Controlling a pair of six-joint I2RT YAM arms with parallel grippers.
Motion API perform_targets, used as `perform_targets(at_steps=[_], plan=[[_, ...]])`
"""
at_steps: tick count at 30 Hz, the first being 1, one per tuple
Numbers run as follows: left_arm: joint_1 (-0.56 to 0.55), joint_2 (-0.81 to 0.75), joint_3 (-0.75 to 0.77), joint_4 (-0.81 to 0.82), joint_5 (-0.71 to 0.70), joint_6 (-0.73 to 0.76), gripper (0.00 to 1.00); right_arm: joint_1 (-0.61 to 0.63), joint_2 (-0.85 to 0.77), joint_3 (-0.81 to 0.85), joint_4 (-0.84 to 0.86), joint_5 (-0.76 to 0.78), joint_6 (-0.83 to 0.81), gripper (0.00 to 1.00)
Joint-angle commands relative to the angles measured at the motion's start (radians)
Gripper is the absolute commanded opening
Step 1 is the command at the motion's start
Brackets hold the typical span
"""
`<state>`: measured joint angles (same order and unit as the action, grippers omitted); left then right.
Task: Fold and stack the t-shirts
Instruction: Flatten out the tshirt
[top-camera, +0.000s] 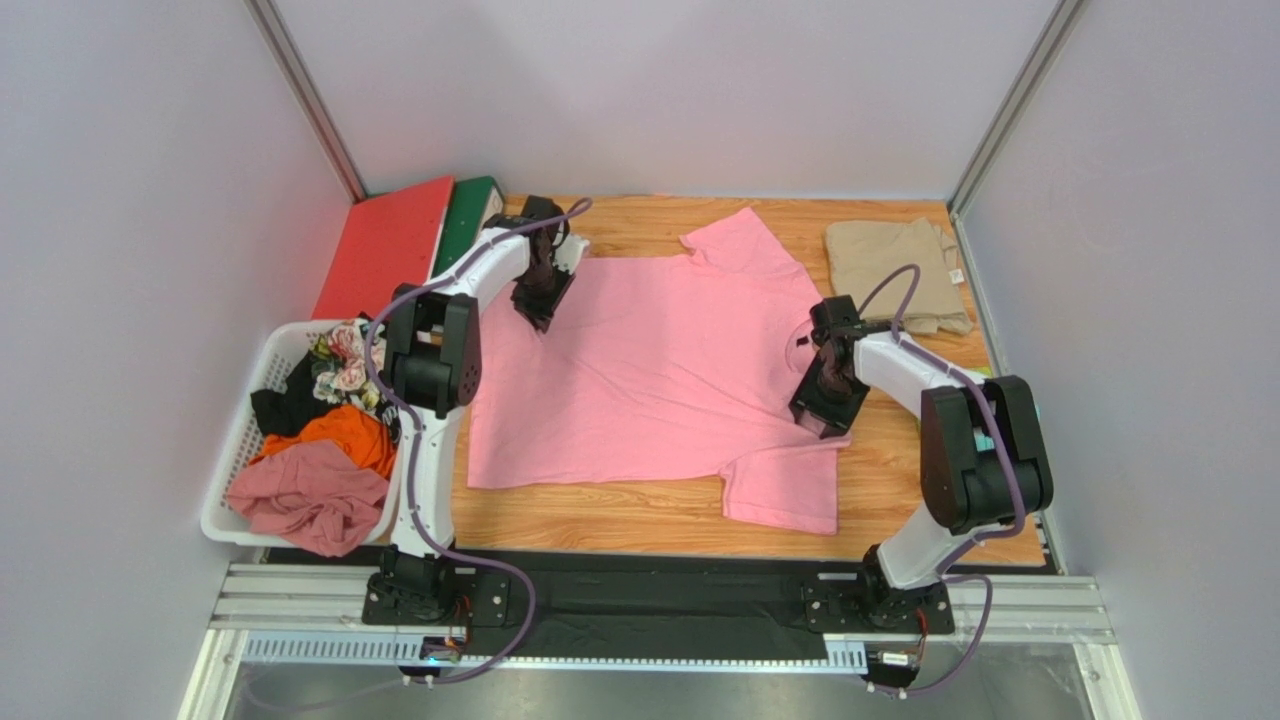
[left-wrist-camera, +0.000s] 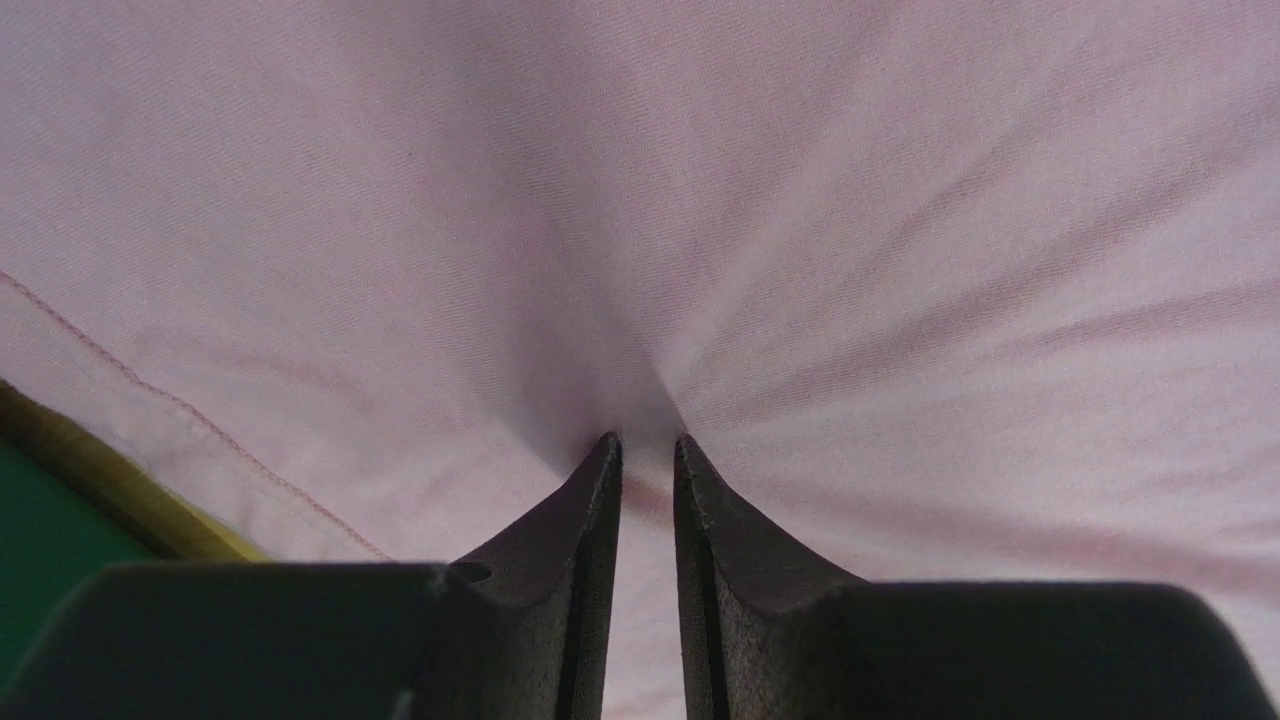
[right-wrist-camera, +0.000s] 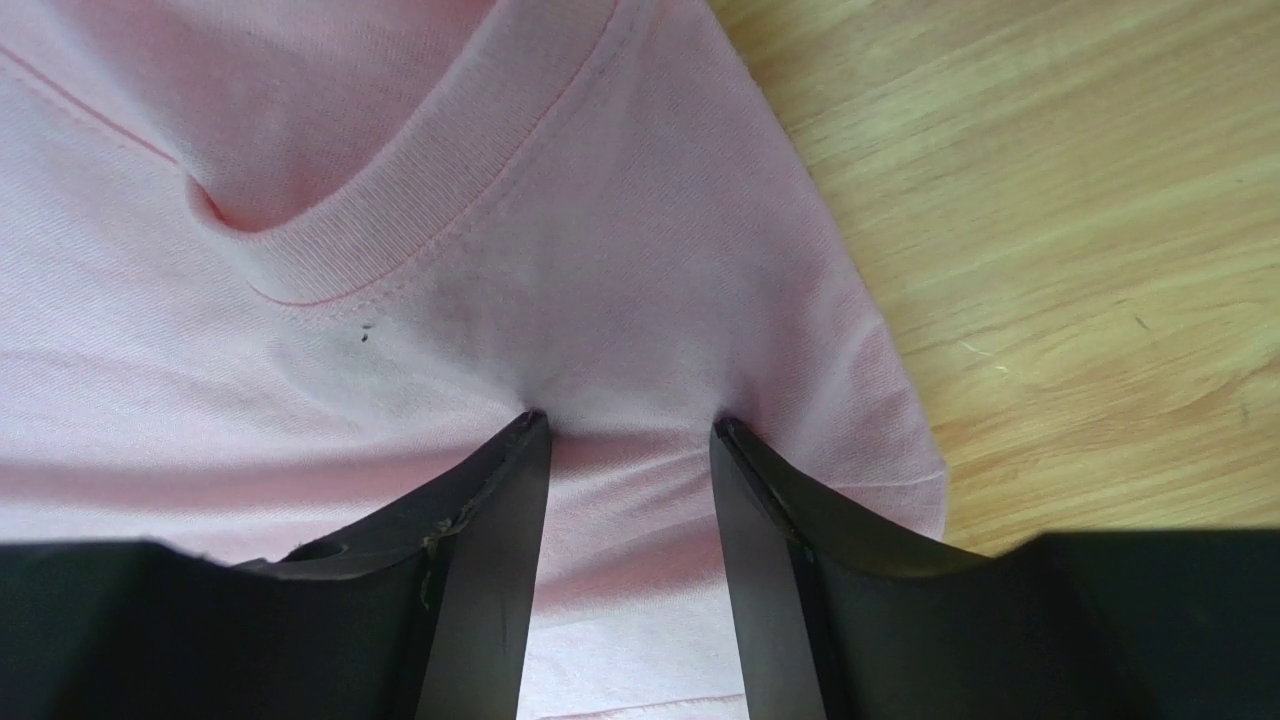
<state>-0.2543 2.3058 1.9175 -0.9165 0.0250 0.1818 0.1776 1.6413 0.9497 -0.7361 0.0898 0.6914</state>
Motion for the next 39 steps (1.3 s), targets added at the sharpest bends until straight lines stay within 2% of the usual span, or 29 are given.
perform_targets(at_steps=[1, 6, 13, 16, 19, 24, 33, 39], plan=[[0.021, -0.017, -0.031, -0.039, 0.001, 0.024, 0.26, -0.026, 0.040, -0.048, -0.009, 0.067, -0.036, 0.50], [0.021, -0.017, -0.029, -0.041, 0.001, 0.022, 0.26, -0.029, 0.055, 0.107, -0.087, 0.065, -0.087, 0.50], [0.021, -0.031, -0.011, -0.051, -0.004, 0.027, 0.26, -0.029, -0.075, 0.331, -0.198, -0.038, -0.050, 0.51], [0.021, -0.039, 0.011, -0.064, 0.004, 0.024, 0.26, -0.029, -0.005, 0.482, -0.206, -0.074, -0.058, 0.51], [0.021, -0.037, 0.046, -0.082, 0.019, 0.013, 0.26, -0.024, 0.135, 0.589, -0.224, -0.122, -0.072, 0.51], [0.018, -0.040, 0.083, -0.117, 0.052, 0.005, 0.26, -0.013, 0.285, 0.615, -0.185, -0.148, -0.081, 0.50], [0.018, -0.074, 0.063, -0.131, 0.061, 0.025, 0.27, -0.013, 0.431, 0.627, -0.151, -0.144, -0.093, 0.49], [0.018, -0.212, -0.112, -0.078, 0.072, 0.053, 0.27, -0.023, 0.472, 0.646, -0.169, -0.059, -0.116, 0.49]])
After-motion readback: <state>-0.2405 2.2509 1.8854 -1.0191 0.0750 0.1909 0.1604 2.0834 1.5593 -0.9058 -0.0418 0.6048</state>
